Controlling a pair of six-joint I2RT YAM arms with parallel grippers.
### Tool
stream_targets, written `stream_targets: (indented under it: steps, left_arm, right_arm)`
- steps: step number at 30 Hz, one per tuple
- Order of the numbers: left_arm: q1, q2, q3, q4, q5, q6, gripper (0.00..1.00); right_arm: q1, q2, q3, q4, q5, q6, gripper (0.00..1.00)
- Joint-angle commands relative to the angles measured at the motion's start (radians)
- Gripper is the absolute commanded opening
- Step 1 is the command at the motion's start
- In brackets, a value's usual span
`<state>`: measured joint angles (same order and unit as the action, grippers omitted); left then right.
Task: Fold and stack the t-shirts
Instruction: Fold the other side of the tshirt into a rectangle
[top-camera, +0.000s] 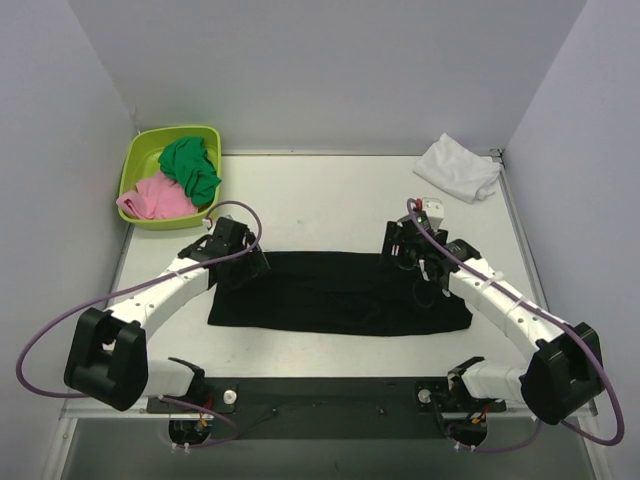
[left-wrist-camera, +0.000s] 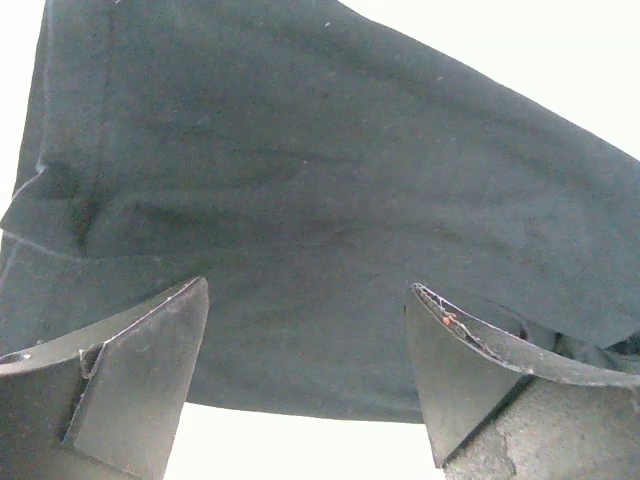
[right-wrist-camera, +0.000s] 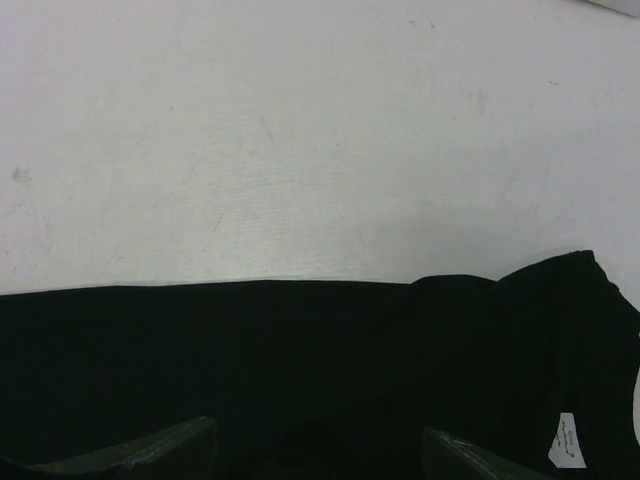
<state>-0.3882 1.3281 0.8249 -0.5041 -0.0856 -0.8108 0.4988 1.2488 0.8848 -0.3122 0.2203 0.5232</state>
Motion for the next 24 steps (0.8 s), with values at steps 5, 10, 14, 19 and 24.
stream_targets:
  steps: [5, 10, 14, 19, 24]
  left_arm:
    - [-0.014, -0.078, -0.012, -0.103, -0.103, -0.019, 0.89]
    - [-0.012, -0.105, -0.046, -0.131, -0.161, -0.019, 0.89]
    - [-0.011, -0.086, -0.049, -0.137, -0.186, -0.030, 0.89]
    - [-0.006, -0.052, -0.044, -0.139, -0.215, -0.050, 0.89]
    - [0.040, -0.023, -0.036, -0.111, -0.210, -0.053, 0.86]
  right_arm:
    - [0.027, -0.055, -0.046, -0.027, 0.045, 0.026, 0.83]
    - [0.035, -0.064, -0.076, -0.022, 0.047, 0.031, 0.83]
    - [0.038, -0.072, -0.095, -0.013, 0.045, 0.032, 0.83]
    - [0.038, -0.089, -0.115, -0.013, 0.050, 0.026, 0.83]
    - [0.037, -0.111, -0.130, -0.013, 0.048, 0.017, 0.83]
